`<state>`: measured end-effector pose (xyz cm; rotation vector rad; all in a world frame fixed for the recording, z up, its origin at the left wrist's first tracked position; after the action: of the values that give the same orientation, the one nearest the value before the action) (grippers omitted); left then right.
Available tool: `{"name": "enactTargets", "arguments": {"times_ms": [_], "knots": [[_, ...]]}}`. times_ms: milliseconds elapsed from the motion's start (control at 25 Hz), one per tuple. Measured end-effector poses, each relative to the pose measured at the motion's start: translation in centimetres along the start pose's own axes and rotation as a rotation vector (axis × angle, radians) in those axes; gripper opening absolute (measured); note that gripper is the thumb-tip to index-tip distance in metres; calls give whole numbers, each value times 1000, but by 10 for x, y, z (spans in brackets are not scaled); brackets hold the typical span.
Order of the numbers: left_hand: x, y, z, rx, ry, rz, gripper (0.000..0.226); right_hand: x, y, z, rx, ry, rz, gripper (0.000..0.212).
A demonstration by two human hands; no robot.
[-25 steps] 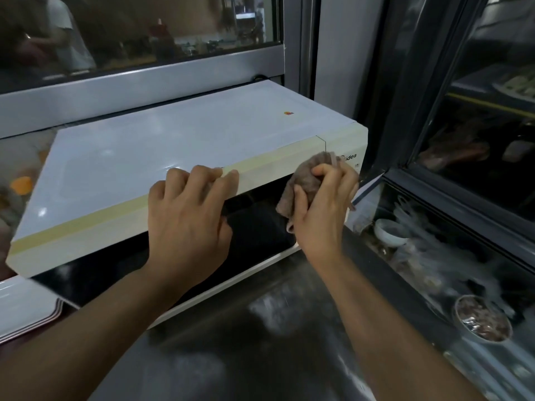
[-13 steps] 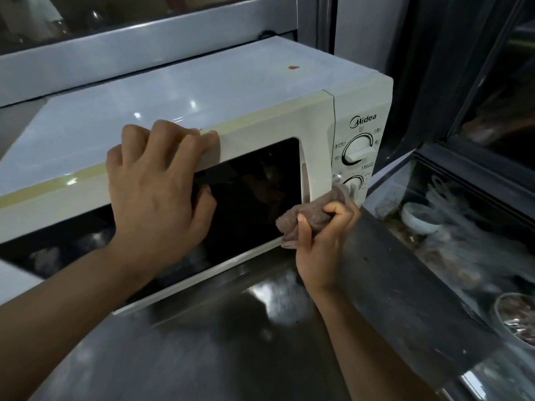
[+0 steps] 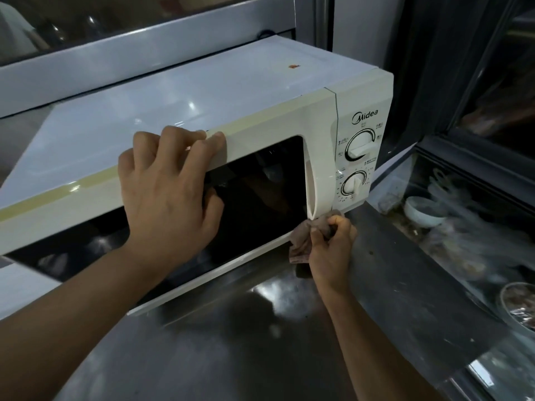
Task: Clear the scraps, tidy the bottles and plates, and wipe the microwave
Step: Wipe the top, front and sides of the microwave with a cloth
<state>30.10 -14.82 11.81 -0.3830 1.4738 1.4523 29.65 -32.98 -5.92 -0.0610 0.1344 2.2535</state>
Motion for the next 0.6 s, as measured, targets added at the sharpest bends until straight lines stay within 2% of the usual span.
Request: {"name": "enactTargets", "arguments": {"times_ms": [240,360,440,520,600], "knots": [[1,-2,2,12,-8,-9,54,-24,-4,2,-47,-135,-205,21],[-2,4,2,50,0,32,51,20,-28,5,-103,-191,-142,20],[-4,10,3,98,-18,64,51,63,-45,6,-39,-162,-98,24],[-5,18,8,206,-11,86,55,91,-55,8,73,-112,-103,27],[-6,28,19,362,26,97,63,90,-55,11,65,-113,-110,28]]}}
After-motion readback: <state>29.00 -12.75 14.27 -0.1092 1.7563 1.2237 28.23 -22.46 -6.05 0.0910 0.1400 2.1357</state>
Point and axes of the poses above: each hand's wrist, its own x-axis away from the middle knuckle, its own y-axis out of the back of the hand, z = x × y, the point moved 1 cm from there along -x, towards the middle knuckle, and after that the axes turned 10 degrees about -z, right-handed, at the moved point
